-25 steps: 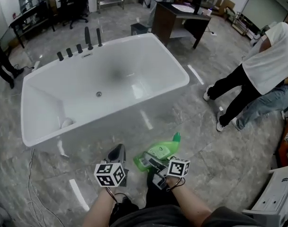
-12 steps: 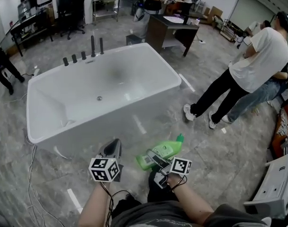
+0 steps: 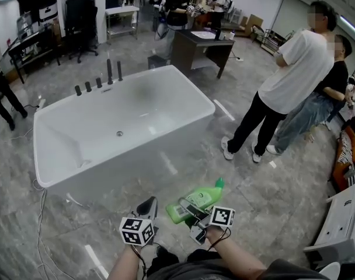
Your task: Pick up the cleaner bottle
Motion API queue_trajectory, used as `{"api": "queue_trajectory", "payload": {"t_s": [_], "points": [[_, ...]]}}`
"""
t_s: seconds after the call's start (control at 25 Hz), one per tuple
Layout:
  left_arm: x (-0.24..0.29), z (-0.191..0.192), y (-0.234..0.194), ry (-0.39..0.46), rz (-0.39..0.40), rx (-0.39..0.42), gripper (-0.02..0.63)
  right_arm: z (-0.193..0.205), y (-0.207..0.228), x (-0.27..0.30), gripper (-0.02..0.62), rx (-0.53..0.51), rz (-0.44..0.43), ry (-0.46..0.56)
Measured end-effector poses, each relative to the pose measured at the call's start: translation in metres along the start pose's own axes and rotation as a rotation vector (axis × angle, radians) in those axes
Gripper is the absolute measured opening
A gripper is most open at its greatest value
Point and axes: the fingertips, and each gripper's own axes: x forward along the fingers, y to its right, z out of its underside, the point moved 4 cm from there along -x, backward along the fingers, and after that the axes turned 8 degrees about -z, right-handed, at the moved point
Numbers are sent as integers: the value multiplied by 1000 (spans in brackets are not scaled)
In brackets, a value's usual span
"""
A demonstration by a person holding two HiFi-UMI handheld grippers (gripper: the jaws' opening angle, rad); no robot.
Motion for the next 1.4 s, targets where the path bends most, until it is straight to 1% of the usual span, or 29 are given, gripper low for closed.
{"api": "queue_trajectory", "payload": {"t_s": [0.12, 0.28, 0.32, 0.44, 0.56, 0.72, 0.84, 1.0, 1.4], "points": [[-6, 1, 14, 12, -12, -15, 20, -8, -6, -9, 198, -22, -2, 1], [-15, 4, 32, 41, -33, -39, 20, -8, -14, -26, 198, -51, -39, -21], [-16, 3, 36, 51, -38, -41, 20, -8, -15, -31, 198, -50, -43, -19], [-24, 5, 48, 68, -61, -58, 20, -6, -17, -53, 198, -24, -20, -3], [-35, 21, 69, 61, -76, -68, 20, 0, -13, -85, 198, -10, -10, 8], [-46, 47, 93, 38, -88, -51, 20, 10, -4, -123, 198, 2, 8, 16], [-55, 56, 109, 39, -99, -58, 20, 16, -2, -147, 198, 7, 25, 13], [-66, 67, 137, 47, -99, -63, 20, 22, -4, -180, 198, 12, 27, 20], [-87, 93, 174, 57, -117, -59, 20, 33, -8, -221, 198, -16, 16, 4]]}}
